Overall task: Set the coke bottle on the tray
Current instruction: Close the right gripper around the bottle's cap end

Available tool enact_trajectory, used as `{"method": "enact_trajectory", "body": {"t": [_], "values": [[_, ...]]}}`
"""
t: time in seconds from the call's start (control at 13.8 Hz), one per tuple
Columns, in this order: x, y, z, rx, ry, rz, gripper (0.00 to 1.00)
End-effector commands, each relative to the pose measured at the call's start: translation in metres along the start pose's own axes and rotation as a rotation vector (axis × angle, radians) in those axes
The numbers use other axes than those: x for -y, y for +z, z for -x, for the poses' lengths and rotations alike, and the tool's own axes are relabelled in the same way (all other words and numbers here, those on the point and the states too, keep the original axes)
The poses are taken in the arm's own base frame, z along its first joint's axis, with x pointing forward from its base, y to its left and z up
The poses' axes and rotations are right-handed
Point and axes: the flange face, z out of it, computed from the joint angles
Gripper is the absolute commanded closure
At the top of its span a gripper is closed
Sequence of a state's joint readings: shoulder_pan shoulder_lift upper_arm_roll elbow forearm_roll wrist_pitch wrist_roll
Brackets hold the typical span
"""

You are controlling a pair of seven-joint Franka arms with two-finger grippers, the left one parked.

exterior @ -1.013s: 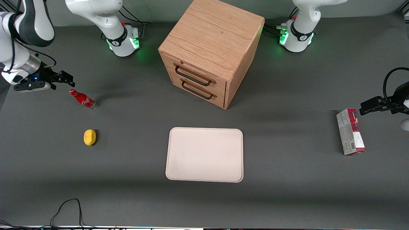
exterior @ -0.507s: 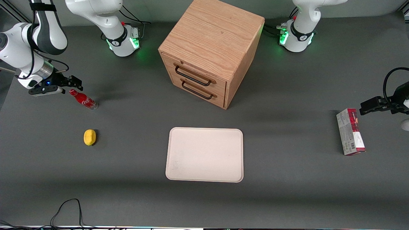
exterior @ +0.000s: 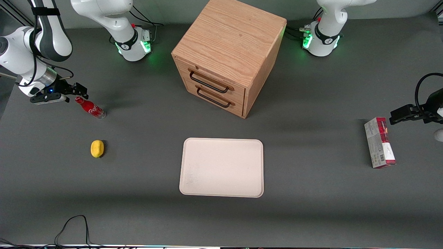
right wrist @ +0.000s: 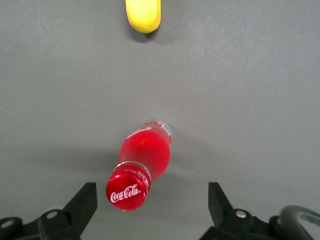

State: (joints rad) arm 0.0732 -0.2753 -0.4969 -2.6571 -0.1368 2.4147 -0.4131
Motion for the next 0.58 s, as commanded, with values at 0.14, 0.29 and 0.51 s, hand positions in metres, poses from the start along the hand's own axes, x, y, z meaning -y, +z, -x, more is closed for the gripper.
{"method": "enact_trajectory", "body": {"t": [0.14, 0.29, 0.51], "values": [[0.0039, 0.0045, -0.0031, -0.005, -0.026, 0.018, 0.13], [0.005, 0.0046, -0.0037, -0.005, -0.028, 0.018, 0.48], [0.0073, 0.0043, -0.0048, -0.005, -0.035, 0.017, 1.0]]}}
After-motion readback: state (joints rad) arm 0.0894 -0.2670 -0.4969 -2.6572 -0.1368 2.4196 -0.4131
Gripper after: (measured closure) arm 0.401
